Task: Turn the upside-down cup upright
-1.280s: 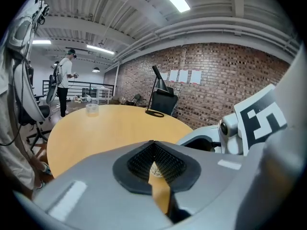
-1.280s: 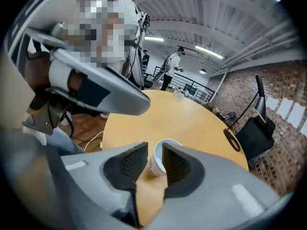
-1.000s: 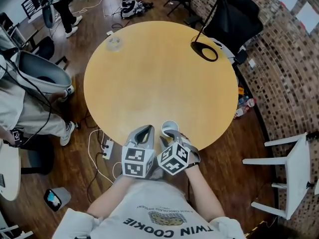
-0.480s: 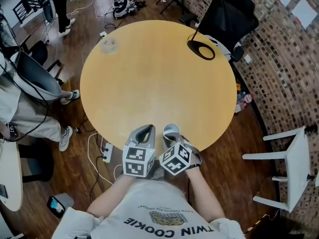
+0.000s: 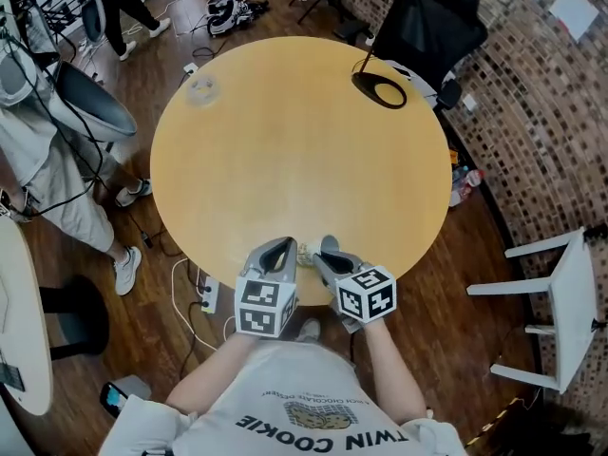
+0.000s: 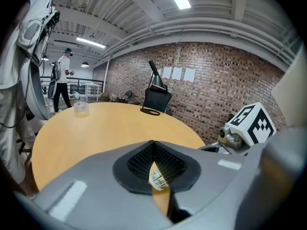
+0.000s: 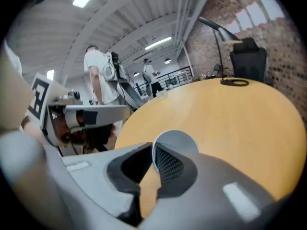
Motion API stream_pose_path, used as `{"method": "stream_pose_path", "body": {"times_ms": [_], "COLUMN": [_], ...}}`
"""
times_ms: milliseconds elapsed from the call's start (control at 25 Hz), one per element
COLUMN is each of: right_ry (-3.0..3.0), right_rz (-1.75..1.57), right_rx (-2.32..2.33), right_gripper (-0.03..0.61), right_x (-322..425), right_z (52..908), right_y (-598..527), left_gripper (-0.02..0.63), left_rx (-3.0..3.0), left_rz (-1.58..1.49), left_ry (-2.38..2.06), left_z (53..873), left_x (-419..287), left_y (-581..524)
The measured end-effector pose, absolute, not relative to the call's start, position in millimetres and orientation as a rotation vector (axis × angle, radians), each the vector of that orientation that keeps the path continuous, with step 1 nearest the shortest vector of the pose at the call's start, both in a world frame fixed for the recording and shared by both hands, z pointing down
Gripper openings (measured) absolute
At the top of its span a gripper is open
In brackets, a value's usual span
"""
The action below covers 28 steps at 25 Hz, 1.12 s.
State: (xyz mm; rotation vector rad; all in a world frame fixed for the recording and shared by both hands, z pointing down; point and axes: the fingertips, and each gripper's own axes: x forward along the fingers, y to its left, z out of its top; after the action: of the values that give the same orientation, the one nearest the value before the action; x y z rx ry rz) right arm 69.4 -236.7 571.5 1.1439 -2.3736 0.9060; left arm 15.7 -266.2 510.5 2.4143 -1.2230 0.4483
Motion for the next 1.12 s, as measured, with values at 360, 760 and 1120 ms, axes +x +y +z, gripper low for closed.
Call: {"method": "stream_pose_path", "body": {"times_ms": [360,760,1120], "right_ry": [-2.481,-2.338,-2.503], "right_rz": [1.753,2.081,1.768], "right_rx": [1.276,1.365,1.289], "right_gripper": [0.021,0.023,0.078], "right_x": [97.3,112.1,107.0], "right_z": [585.6,609.4,596.8], "right_y": [-234.5,-228.3,-234.5], "left_gripper": [0.006,0.006,0.006], "left_rx": [2.442,2.444,2.437], "left_rz": [0.476,0.474,0.472], "left_ry": [-1.194,-1.195,-1.198], "left_z": [508.4,508.3,509.1], "left_x": [25.3,24.0,26.1], "left_y": [-264.7,-262.1,-256.4]}}
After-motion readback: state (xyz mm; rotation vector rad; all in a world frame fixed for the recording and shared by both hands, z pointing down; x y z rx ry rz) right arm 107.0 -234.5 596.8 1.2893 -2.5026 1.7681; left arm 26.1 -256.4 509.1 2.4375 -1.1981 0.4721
